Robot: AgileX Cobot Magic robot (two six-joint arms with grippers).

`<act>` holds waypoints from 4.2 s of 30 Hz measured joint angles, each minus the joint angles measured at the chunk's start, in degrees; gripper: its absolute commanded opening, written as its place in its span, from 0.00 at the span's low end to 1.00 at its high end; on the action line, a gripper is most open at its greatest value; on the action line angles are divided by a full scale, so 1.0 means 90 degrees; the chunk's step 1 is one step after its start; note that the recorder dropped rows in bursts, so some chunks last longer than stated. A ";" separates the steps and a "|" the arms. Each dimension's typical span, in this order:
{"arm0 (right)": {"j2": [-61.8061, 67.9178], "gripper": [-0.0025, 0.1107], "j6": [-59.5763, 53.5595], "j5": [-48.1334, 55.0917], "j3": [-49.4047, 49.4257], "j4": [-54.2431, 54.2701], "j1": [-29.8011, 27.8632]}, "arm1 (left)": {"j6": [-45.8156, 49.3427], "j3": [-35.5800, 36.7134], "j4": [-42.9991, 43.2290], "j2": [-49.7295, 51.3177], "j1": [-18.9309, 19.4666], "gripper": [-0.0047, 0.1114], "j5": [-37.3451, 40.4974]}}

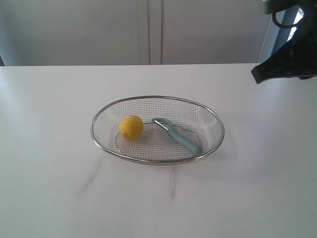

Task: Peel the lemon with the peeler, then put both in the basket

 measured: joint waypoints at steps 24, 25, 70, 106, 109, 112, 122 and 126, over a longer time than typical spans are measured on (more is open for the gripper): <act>-0.0014 0.02 0.0000 -0.0013 0.0000 0.0000 0.0000 | -0.0046 0.5913 -0.0243 -0.0378 0.0016 0.04 -0.2931; -0.0014 0.02 0.0000 -0.0013 0.0000 0.0000 0.0000 | -0.0046 0.5942 -0.0249 -0.0378 0.0016 0.04 -0.2931; -0.3196 0.02 0.0000 -0.0075 0.0000 0.0093 -0.0014 | -0.0046 0.5972 -0.0277 -0.0378 0.0016 0.04 -0.3105; -0.7584 0.02 0.0012 -0.0034 -0.0027 0.0093 -0.2070 | -0.0046 0.5972 -0.0287 -0.0378 0.0016 0.04 -0.3105; -0.7584 0.02 0.0012 -0.0034 -0.0027 0.0093 -0.2070 | -0.0046 0.5972 -0.0287 -0.0378 0.0016 0.04 -0.3105; -0.7584 0.02 0.0012 -0.0034 -0.0027 0.0093 -0.2070 | -0.0046 0.5972 -0.0287 -0.0378 0.0016 0.04 -0.3105; -0.7584 0.02 0.0012 -0.0034 -0.0027 0.0093 -0.2070 | -0.0046 0.5972 -0.0287 -0.0378 0.0016 0.04 -0.3105; -0.7584 0.02 0.0012 -0.0019 -0.0027 0.0093 -0.2070 | -0.0046 0.5972 -0.0287 -0.0378 0.0016 0.04 -0.3105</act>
